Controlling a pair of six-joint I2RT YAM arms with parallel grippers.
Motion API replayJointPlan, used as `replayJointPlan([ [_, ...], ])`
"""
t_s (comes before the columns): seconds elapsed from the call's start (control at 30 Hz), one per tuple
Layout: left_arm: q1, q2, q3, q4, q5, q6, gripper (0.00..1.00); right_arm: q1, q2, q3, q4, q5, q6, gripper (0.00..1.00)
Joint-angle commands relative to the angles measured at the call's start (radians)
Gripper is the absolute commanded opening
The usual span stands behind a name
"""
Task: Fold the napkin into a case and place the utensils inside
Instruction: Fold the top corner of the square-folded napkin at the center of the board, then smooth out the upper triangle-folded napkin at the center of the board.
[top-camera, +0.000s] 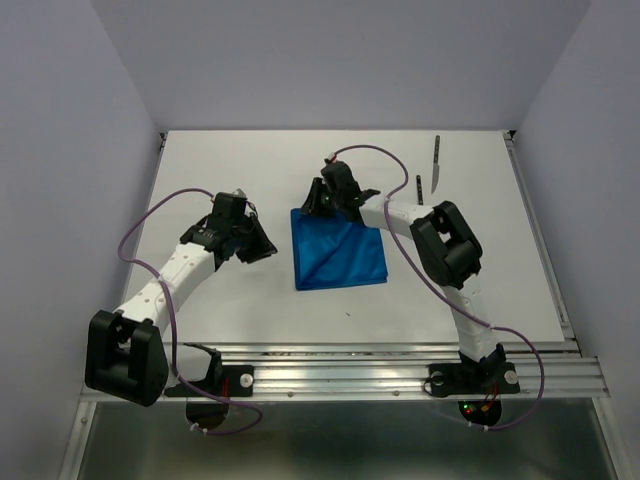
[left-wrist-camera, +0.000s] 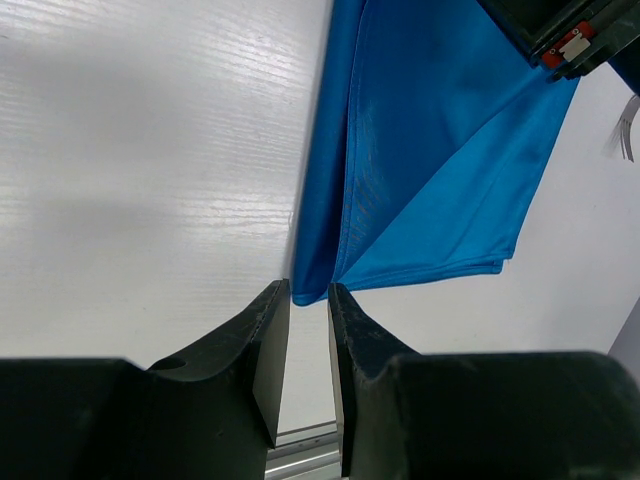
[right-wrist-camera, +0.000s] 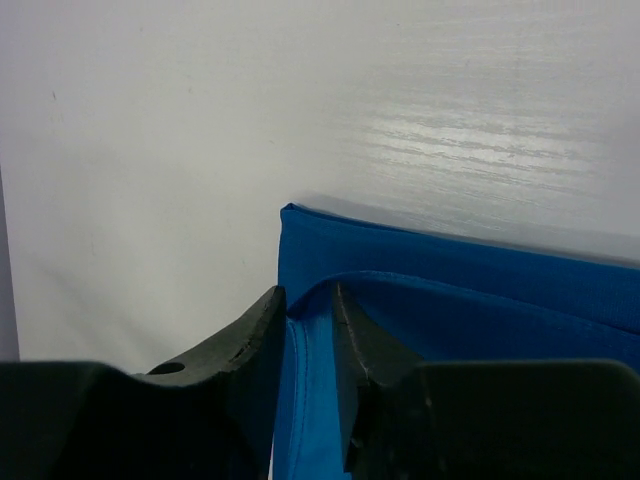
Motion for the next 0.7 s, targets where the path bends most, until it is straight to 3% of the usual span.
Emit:
replayJointPlan([
  [0.0, 0.002, -0.032, -0.019, 0.011, 0.013, 0.005, 0.34, 0.009, -0.025, 0.054, 0.022, 0.048, -0.012, 0.37],
  [0.1, 0.002, -0.031, -0.023, 0.024, 0.026, 0.0, 0.34, 0.009, -0.077, 0.046, 0.022, 0.083, -0.041, 0.46],
  [0.4, -0.021, -0.002, -0.006, 0.056, 0.049, -0.001, 0.34, -0.045, -0.243, -0.108, 0.014, 0.121, -0.089, 0.48],
  [0.47, -0.043, 0.012, -0.01, 0.067, 0.056, -0.004, 0.33, -0.054, -0.266, -0.157, -0.024, 0.121, -0.116, 0.45],
  [0.67, -0.131, 0.063, -0.019, 0.117, 0.077, -0.021, 0.25, -0.072, -0.331, -0.283, -0.072, 0.121, -0.19, 0.13],
])
